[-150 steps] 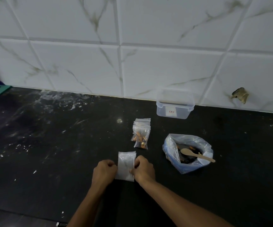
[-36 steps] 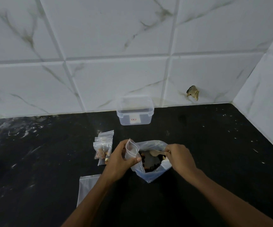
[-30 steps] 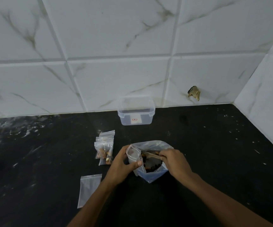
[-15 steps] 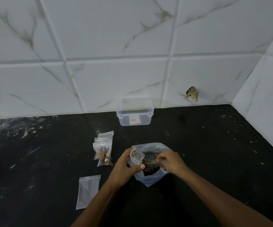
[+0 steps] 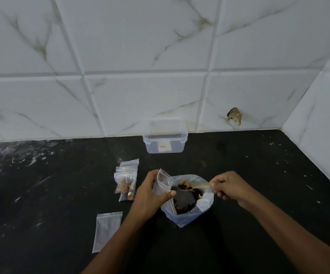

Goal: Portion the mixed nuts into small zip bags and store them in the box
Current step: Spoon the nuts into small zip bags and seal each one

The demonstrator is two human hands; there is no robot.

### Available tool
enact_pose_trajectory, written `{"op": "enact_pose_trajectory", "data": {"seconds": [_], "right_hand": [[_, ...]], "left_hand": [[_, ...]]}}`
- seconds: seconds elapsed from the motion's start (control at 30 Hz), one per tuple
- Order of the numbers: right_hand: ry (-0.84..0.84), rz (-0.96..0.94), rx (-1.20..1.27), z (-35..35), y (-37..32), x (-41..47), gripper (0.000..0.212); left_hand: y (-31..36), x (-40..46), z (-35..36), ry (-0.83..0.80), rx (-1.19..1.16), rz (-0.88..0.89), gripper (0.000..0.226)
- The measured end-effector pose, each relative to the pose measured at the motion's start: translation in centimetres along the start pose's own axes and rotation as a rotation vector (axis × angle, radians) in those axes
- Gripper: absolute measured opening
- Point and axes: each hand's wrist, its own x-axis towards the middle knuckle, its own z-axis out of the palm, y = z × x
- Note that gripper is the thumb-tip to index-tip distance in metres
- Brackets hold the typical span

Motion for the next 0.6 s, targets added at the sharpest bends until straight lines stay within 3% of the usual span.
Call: {"op": "enact_pose_trajectory", "data": {"seconds": [0.17,0.27,0.47,0.6], "right_hand": [[0.05,-0.097,0.108,-2.7,-3.5,-2.2,0.014],[0.07,-0.183,0.048,-3.0,-5.6,-3.5,0.013],[0.276,-0.491,-0.532,-0.1,-7.9,-5.6,0.015],[0.257,-0.68,-0.837,1.6,-8.2,-6.1,0.019]], "left_hand": [[1.4,0.8,0.4,0.043,0.107,0.048,0.066],[2.1,1.3,0.9,0.052,0.139,0.055,0.07],[2.9,2.0,2.2,0.071,0.12,0.072,0.067],[2.5,1.9,2.6,0.066,0.096,0.071,0.064]]}}
